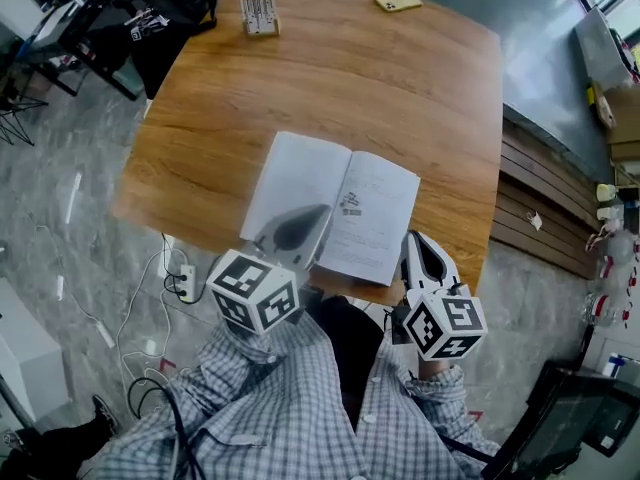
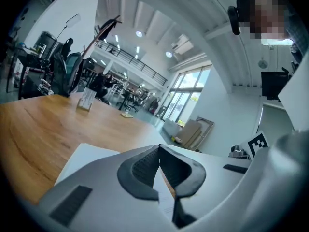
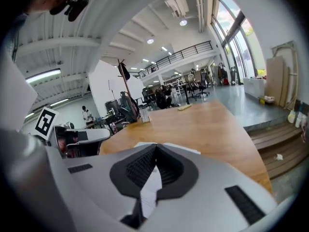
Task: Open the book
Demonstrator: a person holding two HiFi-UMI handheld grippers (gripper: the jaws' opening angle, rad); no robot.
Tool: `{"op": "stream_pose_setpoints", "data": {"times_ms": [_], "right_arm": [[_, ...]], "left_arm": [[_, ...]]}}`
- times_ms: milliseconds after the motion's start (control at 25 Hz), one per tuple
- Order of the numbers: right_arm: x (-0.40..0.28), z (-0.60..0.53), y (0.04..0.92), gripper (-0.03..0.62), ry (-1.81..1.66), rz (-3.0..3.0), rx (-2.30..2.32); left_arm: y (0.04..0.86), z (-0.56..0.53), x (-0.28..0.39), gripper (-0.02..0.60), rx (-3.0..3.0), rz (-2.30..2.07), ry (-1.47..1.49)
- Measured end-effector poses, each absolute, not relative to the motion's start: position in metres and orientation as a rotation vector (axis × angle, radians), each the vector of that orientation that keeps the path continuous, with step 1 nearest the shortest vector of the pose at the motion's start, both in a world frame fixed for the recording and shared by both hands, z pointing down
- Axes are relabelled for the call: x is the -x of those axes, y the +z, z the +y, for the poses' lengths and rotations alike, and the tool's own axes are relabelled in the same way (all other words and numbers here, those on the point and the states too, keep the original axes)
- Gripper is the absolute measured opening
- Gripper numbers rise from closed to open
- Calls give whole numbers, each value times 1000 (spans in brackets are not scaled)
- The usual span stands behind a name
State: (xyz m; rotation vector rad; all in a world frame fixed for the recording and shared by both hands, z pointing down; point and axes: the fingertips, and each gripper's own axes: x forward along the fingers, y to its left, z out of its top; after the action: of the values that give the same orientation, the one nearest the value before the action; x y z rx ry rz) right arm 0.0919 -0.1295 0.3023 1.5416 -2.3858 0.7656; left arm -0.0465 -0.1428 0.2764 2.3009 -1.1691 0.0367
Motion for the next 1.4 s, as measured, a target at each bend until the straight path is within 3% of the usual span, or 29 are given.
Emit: {"op": "stream_pose_setpoints", "data": {"times_ms": [520, 1400], "right_arm": [[-80, -149, 189, 20, 406, -2629, -1562], [-78, -155, 183, 20, 387, -2654, -1558]], "left_arm": [[193, -150, 18, 9, -2607, -1166, -21], [183, -161, 25, 9, -2471, -1116, -242]]}}
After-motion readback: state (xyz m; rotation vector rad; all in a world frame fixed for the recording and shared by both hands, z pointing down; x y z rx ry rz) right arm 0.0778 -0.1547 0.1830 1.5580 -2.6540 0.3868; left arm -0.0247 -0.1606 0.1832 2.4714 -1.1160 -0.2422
